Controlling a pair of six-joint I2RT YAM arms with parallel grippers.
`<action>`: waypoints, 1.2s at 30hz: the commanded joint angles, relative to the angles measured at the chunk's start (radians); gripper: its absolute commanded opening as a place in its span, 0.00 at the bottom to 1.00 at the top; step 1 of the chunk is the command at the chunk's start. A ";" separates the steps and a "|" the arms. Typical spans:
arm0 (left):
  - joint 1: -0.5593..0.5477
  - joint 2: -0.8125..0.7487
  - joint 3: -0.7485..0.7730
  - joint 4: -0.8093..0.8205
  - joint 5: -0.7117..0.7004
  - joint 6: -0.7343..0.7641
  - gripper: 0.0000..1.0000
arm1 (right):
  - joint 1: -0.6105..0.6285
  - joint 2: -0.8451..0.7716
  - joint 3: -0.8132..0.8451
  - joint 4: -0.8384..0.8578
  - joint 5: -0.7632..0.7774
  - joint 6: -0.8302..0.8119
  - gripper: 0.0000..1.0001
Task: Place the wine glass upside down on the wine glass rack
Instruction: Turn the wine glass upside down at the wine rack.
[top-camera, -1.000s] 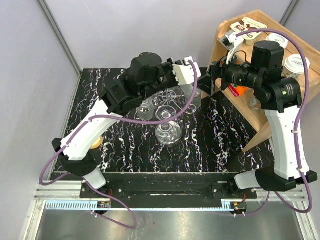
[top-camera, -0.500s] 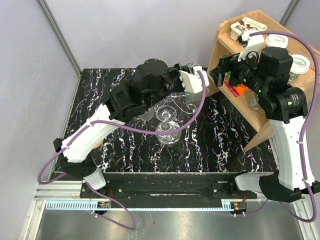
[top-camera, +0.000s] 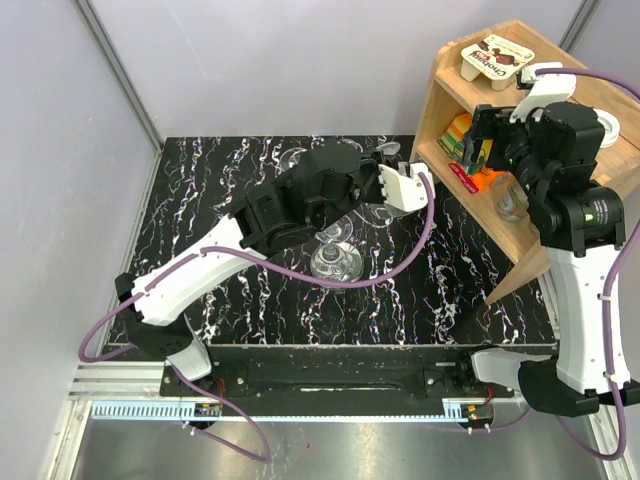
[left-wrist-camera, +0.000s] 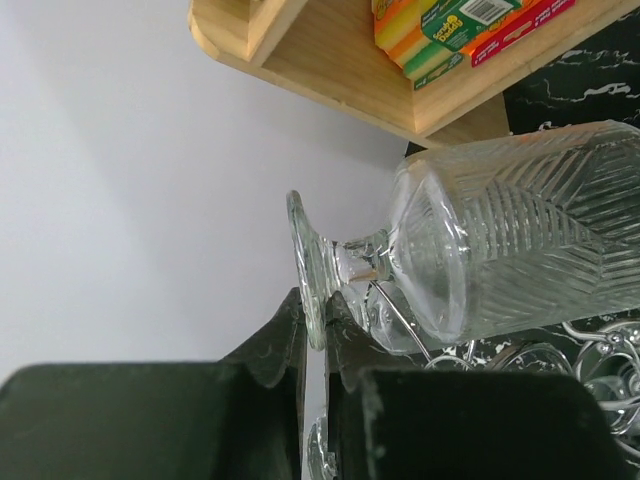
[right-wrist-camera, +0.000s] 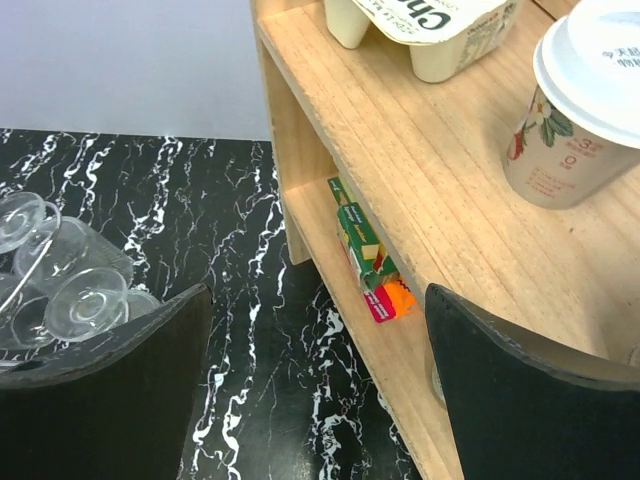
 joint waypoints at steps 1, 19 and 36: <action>-0.020 -0.037 -0.003 0.186 -0.063 0.052 0.00 | -0.020 -0.027 -0.029 0.041 0.027 0.012 0.92; -0.115 0.000 -0.153 0.355 -0.204 0.155 0.00 | -0.055 -0.045 -0.075 0.040 -0.010 0.006 0.94; -0.137 0.015 -0.241 0.412 -0.267 0.208 0.00 | -0.060 -0.056 -0.115 0.038 -0.045 0.004 0.95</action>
